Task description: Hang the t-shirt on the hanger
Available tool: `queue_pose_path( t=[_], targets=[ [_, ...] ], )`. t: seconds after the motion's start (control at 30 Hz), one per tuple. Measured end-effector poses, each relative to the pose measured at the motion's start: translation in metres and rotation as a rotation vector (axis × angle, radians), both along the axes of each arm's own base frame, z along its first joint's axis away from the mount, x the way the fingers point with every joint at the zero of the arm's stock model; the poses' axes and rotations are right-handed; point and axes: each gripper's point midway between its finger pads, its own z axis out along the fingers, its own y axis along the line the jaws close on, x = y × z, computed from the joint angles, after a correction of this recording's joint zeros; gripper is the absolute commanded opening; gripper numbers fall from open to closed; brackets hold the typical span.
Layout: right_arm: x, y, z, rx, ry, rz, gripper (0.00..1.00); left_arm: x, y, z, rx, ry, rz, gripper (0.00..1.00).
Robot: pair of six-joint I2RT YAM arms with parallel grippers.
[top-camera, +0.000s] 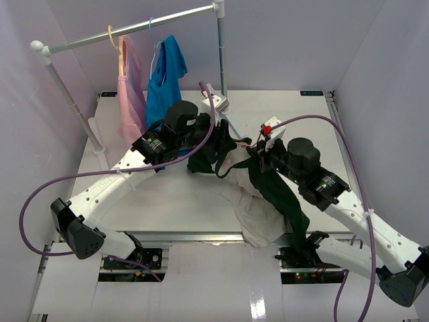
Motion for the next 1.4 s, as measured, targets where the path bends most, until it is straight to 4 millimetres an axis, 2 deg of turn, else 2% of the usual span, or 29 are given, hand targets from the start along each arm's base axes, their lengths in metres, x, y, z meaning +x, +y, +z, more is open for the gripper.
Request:
queue_pose_path(
  t=[0.07,0.17,0.4,0.5,0.63,0.73,0.83,1.1,1.3,1.4],
  targets=[
    [-0.010,-0.003,-0.002,0.018,-0.013,0.024,0.08,-0.004,0.002,0.000,0.009,-0.017,-0.022,0.69],
    [-0.020,-0.006,0.000,0.054,-0.047,0.047,0.08,-0.010,0.010,0.009,0.015,-0.068,-0.036,0.70],
    [-0.037,-0.014,0.007,0.089,-0.080,0.078,0.08,-0.015,0.058,0.059,0.045,-0.271,0.075,0.62],
    [-0.044,-0.020,0.014,0.111,-0.105,0.080,0.08,-0.018,0.068,0.066,0.066,-0.306,0.090,0.63],
    [-0.049,-0.021,0.018,0.123,-0.115,0.099,0.08,-0.024,0.068,0.055,0.101,-0.300,0.042,0.66],
    [-0.054,-0.015,0.015,0.109,-0.093,0.141,0.08,-0.032,0.065,0.044,0.130,-0.300,-0.026,0.63],
    [-0.058,-0.009,0.010,0.088,-0.065,0.183,0.08,-0.040,0.057,0.036,0.145,-0.302,-0.117,0.60],
    [-0.066,-0.007,0.012,0.090,-0.062,0.223,0.08,-0.061,0.038,0.009,0.154,-0.244,-0.323,0.63],
    [-0.070,-0.004,0.017,0.087,-0.068,0.260,0.08,-0.069,0.033,-0.010,0.181,-0.205,-0.408,0.52],
    [-0.073,-0.002,0.020,0.091,-0.072,0.277,0.08,-0.072,0.028,-0.018,0.184,-0.187,-0.447,0.38]
  ],
)
